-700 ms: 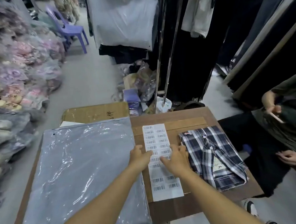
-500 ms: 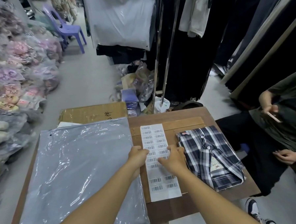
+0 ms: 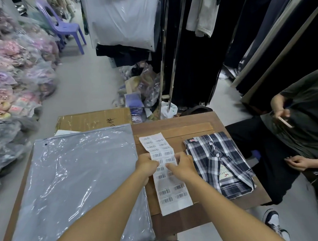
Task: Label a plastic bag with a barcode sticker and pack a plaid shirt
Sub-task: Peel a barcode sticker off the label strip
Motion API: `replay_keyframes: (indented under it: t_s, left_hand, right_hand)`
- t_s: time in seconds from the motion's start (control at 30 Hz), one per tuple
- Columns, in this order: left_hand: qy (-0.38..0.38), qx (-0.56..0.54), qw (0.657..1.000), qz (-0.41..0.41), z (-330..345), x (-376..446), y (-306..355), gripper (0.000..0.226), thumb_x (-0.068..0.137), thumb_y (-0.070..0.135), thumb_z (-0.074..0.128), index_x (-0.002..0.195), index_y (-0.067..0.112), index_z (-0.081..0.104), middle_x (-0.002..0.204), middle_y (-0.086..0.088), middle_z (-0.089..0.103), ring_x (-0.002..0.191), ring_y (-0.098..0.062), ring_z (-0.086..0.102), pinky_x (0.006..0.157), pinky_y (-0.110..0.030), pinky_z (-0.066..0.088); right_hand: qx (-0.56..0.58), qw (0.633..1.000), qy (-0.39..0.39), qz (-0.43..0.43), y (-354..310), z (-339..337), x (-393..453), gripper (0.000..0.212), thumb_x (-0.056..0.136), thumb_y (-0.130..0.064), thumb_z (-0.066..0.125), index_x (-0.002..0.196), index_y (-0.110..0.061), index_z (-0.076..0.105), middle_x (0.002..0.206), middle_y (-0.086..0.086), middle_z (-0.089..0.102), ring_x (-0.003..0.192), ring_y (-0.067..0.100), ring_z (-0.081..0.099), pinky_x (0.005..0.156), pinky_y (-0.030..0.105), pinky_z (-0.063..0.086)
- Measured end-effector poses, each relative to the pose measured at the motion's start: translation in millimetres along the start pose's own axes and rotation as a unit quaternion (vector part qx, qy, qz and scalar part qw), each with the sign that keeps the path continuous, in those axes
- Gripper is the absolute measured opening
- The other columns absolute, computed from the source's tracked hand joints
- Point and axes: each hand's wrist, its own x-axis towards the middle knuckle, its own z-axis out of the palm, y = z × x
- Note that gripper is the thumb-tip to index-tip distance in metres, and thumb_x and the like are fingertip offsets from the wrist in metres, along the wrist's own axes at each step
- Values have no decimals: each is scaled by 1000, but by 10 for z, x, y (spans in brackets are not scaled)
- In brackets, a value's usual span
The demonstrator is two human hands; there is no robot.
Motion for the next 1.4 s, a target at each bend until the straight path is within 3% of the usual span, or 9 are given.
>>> replay_keyframes:
  t_s: [0.2, 0.3, 0.47, 0.67, 1.0, 1.1, 1.2, 1.3, 1.4]
  left_hand:
    - [-80, -135, 987, 34, -257, -64, 515, 20, 97, 10, 56, 114, 13, 66, 107, -6, 75, 90, -18, 73, 69, -33, 60]
    - [-69, -175, 979, 78, -488, -97, 886, 20, 97, 9, 55, 114, 10, 66, 105, -10, 75, 91, -23, 73, 76, -40, 60]
    - [-74, -217, 964, 137, -850, -226, 1482, 17, 96, 9, 57, 105, 9, 71, 98, -13, 78, 79, -20, 77, 61, -31, 60]
    - [-181, -215, 937, 210, -1122, -449, 1718, 42, 87, 34, 70, 124, 16, 64, 117, -13, 73, 107, -32, 70, 85, -46, 57]
    - [-225, -215, 919, 241, -1244, -533, 1731, 54, 73, 2, 81, 123, 9, 61, 117, -19, 72, 106, -38, 70, 79, -45, 61]
    - [-167, -193, 930, 264, -1226, -536, 1739, 46, 74, -2, 80, 116, 11, 65, 109, -15, 75, 99, -35, 73, 75, -43, 61]
    - [-120, -212, 933, 265, -1223, -537, 1746, 40, 77, -3, 78, 112, 10, 65, 104, -16, 76, 95, -35, 74, 78, -50, 60]
    - [-97, -220, 935, 261, -1234, -531, 1749, 38, 78, -2, 77, 112, 10, 64, 102, -15, 77, 92, -35, 74, 76, -59, 59]
    - [-87, -227, 936, 255, -1236, -513, 1751, 34, 83, 2, 74, 112, 16, 65, 101, -13, 77, 90, -37, 74, 70, -64, 57]
  right_hand:
    - [140, 989, 30, -21, -191, -380, 81, 68, 80, -43, 77, 136, -21, 44, 128, -2, 55, 116, 19, 57, 93, 40, 53]
    - [237, 969, -49, -45, -460, -627, 38, 46, 87, -37, 73, 124, -17, 56, 108, -1, 72, 88, 10, 73, 68, 24, 54]
    - [304, 941, -75, -127, -995, -902, -83, 19, 96, -26, 65, 102, -9, 70, 102, 10, 78, 90, 24, 74, 77, 37, 58]
    - [357, 909, -55, -210, -1558, -1110, -268, 20, 97, -27, 63, 106, -10, 70, 99, 9, 79, 86, 21, 75, 74, 34, 60]
    - [439, 874, -58, -202, -1967, -1258, -370, 18, 99, -23, 59, 108, -12, 71, 97, 9, 79, 85, 22, 77, 69, 40, 63]
    - [417, 887, -28, -196, -1987, -1207, -383, 21, 98, -27, 61, 112, -14, 69, 101, 8, 78, 87, 21, 76, 74, 41, 63]
    - [305, 913, 142, -230, -1958, -1124, -369, 36, 90, -36, 70, 120, -21, 58, 110, 0, 64, 93, 14, 66, 83, 37, 59]
    - [150, 863, 311, -370, -1922, -1042, -411, 32, 85, -34, 74, 112, -25, 58, 108, -6, 52, 95, 13, 52, 82, 26, 47]
    - [7, 819, 315, -479, -1901, -952, -438, 23, 84, -30, 74, 101, -18, 65, 103, -5, 53, 96, 15, 49, 81, 24, 43]
